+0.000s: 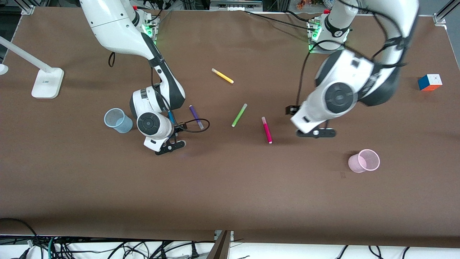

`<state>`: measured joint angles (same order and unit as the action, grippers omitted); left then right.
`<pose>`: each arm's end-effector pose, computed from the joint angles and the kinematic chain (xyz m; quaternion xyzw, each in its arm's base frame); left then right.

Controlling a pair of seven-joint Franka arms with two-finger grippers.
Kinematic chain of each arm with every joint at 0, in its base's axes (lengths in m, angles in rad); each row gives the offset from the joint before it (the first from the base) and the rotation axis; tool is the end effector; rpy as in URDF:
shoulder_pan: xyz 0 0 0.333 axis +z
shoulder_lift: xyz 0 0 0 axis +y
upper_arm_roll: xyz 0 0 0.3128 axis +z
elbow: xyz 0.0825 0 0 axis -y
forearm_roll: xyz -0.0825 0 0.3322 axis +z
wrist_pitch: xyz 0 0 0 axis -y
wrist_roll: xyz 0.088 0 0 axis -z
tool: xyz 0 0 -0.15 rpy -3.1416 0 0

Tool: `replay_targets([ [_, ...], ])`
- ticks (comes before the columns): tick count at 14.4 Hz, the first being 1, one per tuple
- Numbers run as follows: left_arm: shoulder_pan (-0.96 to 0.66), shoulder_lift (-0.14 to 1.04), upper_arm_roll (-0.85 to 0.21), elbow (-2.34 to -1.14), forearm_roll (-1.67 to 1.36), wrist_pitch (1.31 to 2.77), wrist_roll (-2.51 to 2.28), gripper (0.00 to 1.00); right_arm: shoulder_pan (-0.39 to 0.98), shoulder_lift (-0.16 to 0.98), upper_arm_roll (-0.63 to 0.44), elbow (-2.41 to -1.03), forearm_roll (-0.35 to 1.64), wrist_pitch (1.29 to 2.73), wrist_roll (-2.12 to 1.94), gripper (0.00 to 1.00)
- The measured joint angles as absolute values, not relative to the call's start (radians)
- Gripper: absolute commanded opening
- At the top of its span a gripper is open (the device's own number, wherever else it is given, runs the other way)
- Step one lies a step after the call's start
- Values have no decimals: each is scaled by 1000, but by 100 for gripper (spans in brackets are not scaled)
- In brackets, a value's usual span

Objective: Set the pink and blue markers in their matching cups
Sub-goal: 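Grasp the blue marker with the right gripper while the left gripper reaches pink, then close the left gripper on the pink marker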

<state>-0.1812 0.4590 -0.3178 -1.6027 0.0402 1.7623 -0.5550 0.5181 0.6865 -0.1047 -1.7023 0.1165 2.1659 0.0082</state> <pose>0.5240 -0.2586 0.3348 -0.9888 -0.0269 0.1450 0.0244 0.5470 0.2534 0.1726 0.9792 0.1709 -0.1082 0.0128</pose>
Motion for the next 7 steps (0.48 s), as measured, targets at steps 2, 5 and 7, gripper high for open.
replay_targets([
  [2,-222,498,-318,-1627,41,1847,-617,100,519,687,-105,-1704,117,2169,8,73],
  [5,-240,511,-317,-1722,41,2025,-635,100,521,687,-105,-1709,117,2170,9,61],
  [7,-249,519,-317,-1802,41,2163,-638,100,525,687,-105,-1711,117,2171,10,61],
])
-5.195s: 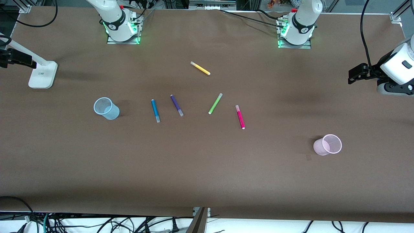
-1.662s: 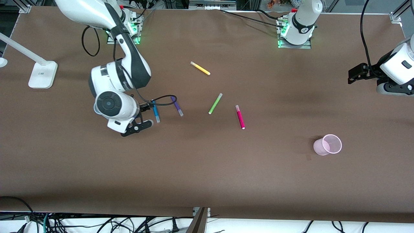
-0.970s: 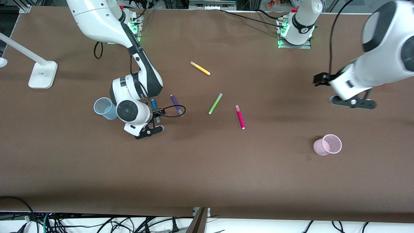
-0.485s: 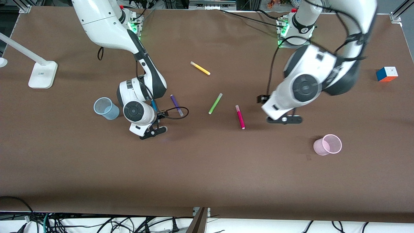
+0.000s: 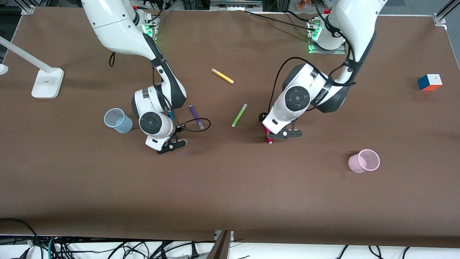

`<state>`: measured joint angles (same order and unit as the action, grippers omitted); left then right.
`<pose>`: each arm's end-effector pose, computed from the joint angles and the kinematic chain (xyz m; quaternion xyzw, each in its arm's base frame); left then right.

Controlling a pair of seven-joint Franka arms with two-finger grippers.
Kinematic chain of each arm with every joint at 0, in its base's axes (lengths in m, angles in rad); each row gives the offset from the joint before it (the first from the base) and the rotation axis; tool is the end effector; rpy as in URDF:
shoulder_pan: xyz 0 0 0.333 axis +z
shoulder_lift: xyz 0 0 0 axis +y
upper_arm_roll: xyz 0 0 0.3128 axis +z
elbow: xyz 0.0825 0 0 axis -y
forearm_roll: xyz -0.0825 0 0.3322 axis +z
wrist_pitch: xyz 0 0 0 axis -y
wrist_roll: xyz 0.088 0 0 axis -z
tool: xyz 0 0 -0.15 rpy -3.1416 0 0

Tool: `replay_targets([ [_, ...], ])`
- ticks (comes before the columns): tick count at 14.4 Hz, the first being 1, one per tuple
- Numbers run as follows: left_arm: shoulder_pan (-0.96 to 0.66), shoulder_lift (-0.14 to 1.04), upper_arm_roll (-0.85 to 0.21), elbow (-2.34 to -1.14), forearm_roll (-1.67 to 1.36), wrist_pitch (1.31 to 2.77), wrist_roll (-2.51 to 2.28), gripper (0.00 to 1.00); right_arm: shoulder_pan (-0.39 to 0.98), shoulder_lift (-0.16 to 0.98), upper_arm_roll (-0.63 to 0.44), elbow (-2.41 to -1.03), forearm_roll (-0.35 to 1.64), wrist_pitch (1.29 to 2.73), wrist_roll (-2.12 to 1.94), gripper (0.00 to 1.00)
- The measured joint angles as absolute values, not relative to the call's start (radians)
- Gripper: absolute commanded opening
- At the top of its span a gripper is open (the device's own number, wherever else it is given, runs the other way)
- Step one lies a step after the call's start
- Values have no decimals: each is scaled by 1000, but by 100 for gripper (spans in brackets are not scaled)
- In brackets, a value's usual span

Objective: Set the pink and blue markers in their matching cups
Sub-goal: 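Close the left gripper on the pink marker, then carry the blue marker over the blue cup while the left gripper lifts pink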

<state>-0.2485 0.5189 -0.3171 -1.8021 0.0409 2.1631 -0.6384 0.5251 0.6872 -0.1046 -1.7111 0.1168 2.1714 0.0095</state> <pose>0.5064 -0.3056 0.2490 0.9952 0.0381 -0.0895 0.0144 0.5433 0.2560 0.1695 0.9786 0.1732 -0.1101 0.0138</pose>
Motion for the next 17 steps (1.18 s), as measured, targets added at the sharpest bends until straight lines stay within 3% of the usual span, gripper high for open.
replay_targets([
  [5,-279,591,-316,-1860,147,2321,-670,100,527,687,-105,-1712,117,2173,10,26],
  [8,-294,624,-316,-1860,164,2360,-706,85,527,686,-105,-1712,117,2173,10,2],
  [12,-320,636,-316,-1861,164,2360,-732,66,526,674,-109,-1709,117,2169,8,0],
  [17,-324,645,-314,-1861,164,2360,-751,65,494,551,-156,-1688,117,2033,-63,0],
])
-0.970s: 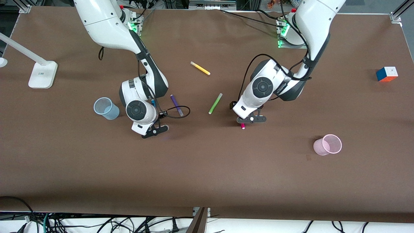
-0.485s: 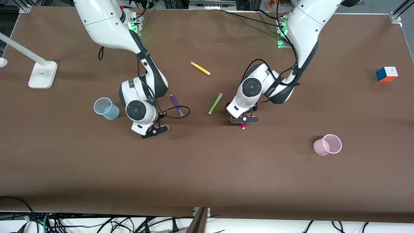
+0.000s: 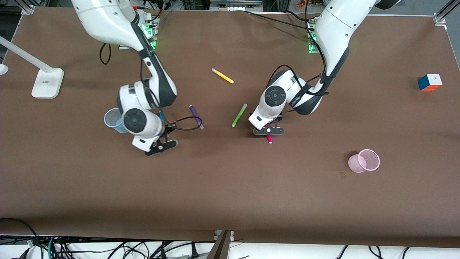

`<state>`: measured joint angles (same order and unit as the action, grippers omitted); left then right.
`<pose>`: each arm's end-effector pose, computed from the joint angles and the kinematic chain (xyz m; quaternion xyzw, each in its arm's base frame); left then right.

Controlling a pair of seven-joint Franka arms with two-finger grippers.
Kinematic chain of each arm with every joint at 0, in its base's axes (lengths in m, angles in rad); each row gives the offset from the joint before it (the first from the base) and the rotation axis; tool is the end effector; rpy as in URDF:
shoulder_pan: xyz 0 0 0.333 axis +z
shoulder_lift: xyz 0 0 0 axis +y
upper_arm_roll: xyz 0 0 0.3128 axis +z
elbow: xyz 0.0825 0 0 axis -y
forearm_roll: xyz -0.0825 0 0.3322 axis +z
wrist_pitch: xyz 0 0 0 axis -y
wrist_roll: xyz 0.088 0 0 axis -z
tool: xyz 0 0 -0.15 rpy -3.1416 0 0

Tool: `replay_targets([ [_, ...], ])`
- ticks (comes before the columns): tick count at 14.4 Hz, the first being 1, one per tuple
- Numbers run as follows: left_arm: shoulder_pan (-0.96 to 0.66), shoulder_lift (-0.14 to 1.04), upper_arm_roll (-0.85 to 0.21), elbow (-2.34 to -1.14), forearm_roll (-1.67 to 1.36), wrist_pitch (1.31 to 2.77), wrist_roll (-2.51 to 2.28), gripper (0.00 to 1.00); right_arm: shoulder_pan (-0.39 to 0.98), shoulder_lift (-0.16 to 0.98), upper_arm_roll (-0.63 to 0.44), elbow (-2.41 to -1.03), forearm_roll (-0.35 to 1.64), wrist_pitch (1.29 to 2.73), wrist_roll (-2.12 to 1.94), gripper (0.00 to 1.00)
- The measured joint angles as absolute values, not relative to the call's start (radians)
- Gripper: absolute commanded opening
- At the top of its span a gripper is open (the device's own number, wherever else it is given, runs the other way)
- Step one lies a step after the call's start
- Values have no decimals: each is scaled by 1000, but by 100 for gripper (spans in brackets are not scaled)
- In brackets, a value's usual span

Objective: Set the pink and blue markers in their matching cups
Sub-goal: 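Carry the blue marker over the blue cup while the left gripper lifts pink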

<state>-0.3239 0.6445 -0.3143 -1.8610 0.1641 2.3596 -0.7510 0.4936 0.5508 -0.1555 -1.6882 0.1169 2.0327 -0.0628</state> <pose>0.4790 -0.3408 0.1700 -0.9976 -0.0192 0.0671 0.0031 0.5617 0.2169 0.2536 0.9796 0.1747 -0.0990 0.0057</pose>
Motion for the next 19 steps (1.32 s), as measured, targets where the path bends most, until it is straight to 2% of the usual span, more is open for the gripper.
replay_targets([
  [4,-325,648,-314,-1861,164,2360,-761,60,479,428,-208,-1686,117,1916,-129,0],
  [5,-325,649,-314,-1862,164,2360,-762,53,478,402,-221,-1686,117,1886,-149,0],
  [6,-325,650,-314,-1863,164,2360,-762,35,478,379,-235,-1686,117,1851,-176,0],
  [7,-325,650,-314,-1865,164,2360,-762,27,478,358,-251,-1687,117,1824,-207,0],
  [8,-326,649,-317,-1864,164,2361,-762,24,477,340,-264,-1688,117,1806,-242,0],
  [10,-327,647,-318,-1864,164,2361,-763,11,476,313,-282,-1690,117,1785,-321,0],
  [12,-327,646,-318,-1864,164,2358,-763,2,476,301,-293,-1692,117,1781,-429,0],
  [15,-326,637,-314,-1862,164,2301,-763,3,476,300,-328,-1703,171,1779,-702,0],
  [19,-321,600,-308,-1832,166,2136,-752,2,473,300,-404,-1742,281,1776,-1075,0],
])
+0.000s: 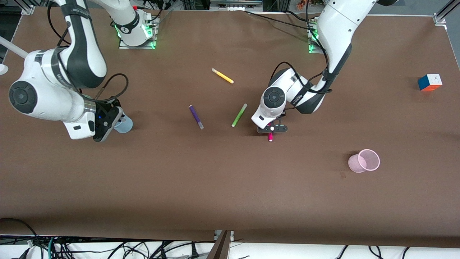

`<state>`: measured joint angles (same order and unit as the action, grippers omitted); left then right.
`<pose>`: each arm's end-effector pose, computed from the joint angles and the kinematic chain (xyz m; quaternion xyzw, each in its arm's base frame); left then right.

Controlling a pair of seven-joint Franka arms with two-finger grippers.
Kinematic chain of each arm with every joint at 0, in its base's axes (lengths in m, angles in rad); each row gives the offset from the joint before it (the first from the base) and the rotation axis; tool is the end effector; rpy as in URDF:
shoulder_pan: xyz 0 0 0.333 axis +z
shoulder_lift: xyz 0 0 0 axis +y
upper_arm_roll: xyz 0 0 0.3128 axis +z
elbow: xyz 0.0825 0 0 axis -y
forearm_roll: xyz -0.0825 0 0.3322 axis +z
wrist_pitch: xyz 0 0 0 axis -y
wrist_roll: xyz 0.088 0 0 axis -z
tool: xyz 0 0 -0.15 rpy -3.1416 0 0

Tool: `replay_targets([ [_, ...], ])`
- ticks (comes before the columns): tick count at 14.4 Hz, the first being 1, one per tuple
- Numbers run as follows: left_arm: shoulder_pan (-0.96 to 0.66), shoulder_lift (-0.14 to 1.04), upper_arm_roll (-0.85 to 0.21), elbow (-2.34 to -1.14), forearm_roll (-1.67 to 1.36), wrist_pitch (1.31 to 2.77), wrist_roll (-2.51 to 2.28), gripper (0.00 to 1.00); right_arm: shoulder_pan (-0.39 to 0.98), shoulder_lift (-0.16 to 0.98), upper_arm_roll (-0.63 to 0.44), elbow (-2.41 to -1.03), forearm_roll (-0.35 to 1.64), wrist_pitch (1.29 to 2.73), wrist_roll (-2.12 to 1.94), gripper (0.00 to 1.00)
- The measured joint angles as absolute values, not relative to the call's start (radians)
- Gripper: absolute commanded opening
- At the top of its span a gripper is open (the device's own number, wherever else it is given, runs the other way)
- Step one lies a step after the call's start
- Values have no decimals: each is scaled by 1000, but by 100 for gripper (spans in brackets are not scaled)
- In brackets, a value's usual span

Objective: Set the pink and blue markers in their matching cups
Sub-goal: 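Carry the blue marker over the blue cup while the left gripper lifts pink, then drop the blue marker into the blue cup while the left gripper advances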

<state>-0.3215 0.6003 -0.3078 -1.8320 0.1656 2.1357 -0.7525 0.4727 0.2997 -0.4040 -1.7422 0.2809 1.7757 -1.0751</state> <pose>0.4696 -0.3201 0.1902 -0.9909 -0.0215 0.1167 0.0638 0.5460 0.0875 0.3750 -0.8556 -0.4986 0.0675 0.1220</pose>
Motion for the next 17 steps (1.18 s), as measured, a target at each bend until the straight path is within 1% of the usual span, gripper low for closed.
replay_targets([
  [3,-316,585,-300,-1758,167,1947,-674,3,465,300,-439,-1785,386,1776,-1281,0],
  [5,-301,581,-294,-1700,167,1824,-610,3,443,301,-445,-1817,463,1777,-1415,0],
  [9,-261,579,-291,-1605,265,1617,-476,3,343,304,-448,-1886,580,1776,-1671,0],
  [12,-252,579,-290,-1563,374,1516,-359,3,300,307,-448,-1920,649,1772,-1821,0],
  [17,-233,579,-288,-1551,629,1417,-76,3,287,323,-448,-1944,730,1756,-1979,0],
])
